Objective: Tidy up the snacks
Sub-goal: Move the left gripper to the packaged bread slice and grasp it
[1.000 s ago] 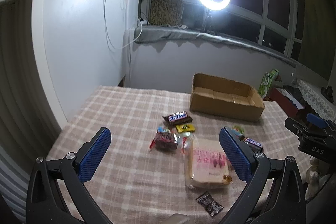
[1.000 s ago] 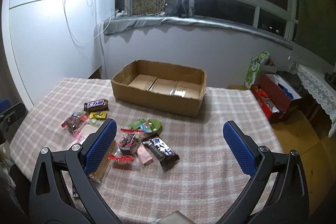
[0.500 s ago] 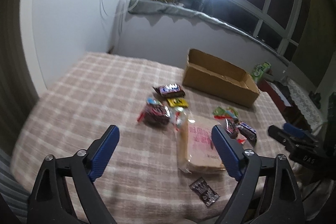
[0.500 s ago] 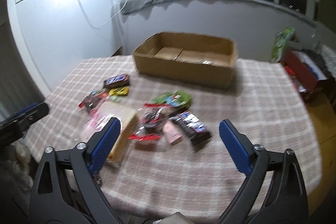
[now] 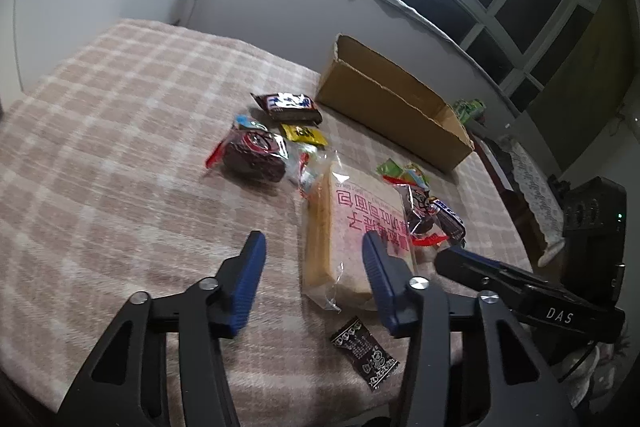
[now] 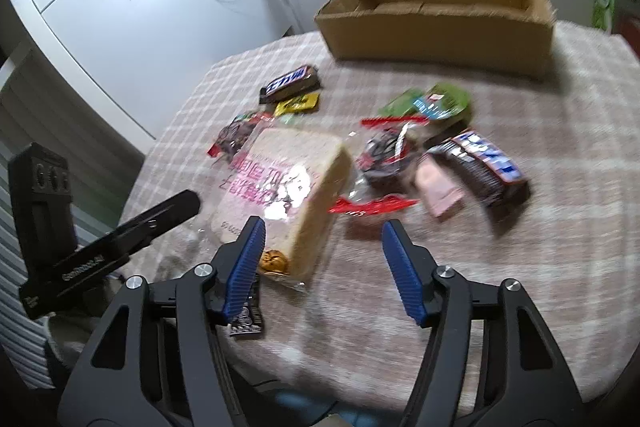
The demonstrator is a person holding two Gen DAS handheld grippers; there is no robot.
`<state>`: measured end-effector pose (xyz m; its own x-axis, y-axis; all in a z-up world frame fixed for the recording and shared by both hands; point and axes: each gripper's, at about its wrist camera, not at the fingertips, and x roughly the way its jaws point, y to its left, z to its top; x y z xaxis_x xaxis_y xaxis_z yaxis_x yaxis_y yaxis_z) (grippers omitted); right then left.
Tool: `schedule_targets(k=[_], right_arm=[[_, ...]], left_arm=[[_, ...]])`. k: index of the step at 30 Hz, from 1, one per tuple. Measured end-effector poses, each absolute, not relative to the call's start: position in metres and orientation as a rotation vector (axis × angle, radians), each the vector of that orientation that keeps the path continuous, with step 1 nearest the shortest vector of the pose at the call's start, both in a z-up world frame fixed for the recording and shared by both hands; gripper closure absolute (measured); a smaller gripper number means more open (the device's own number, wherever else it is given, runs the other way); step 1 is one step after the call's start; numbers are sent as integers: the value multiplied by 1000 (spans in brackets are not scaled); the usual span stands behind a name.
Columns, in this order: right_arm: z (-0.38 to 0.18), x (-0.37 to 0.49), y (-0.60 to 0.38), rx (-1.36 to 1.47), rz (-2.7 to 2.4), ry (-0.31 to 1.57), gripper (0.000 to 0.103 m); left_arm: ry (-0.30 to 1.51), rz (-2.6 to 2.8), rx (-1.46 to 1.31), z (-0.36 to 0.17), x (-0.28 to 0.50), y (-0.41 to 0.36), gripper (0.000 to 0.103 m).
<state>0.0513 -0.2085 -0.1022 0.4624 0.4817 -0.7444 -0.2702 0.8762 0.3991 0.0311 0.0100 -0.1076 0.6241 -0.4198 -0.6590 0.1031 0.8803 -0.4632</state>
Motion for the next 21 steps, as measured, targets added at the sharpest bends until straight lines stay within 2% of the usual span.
schedule_targets(k=[3, 5, 7, 15, 21], right_arm=[[-110, 58, -205, 279, 499, 1021, 44], [-114, 60, -202, 306, 519, 1039, 52], [-118, 64, -201, 325, 536, 1057, 55], [-126, 76, -201, 402, 581, 1087, 57], [-128, 79, -198, 403, 603, 1088, 58]], left_arm=[[866, -338, -441, -114, 37, 11, 62], [873, -346, -453, -117, 40, 12, 62], [874, -351, -457, -118, 42, 13, 63], [887, -404, -451, -121, 55, 5, 72], [893, -434, -459, -123, 58, 1, 72]])
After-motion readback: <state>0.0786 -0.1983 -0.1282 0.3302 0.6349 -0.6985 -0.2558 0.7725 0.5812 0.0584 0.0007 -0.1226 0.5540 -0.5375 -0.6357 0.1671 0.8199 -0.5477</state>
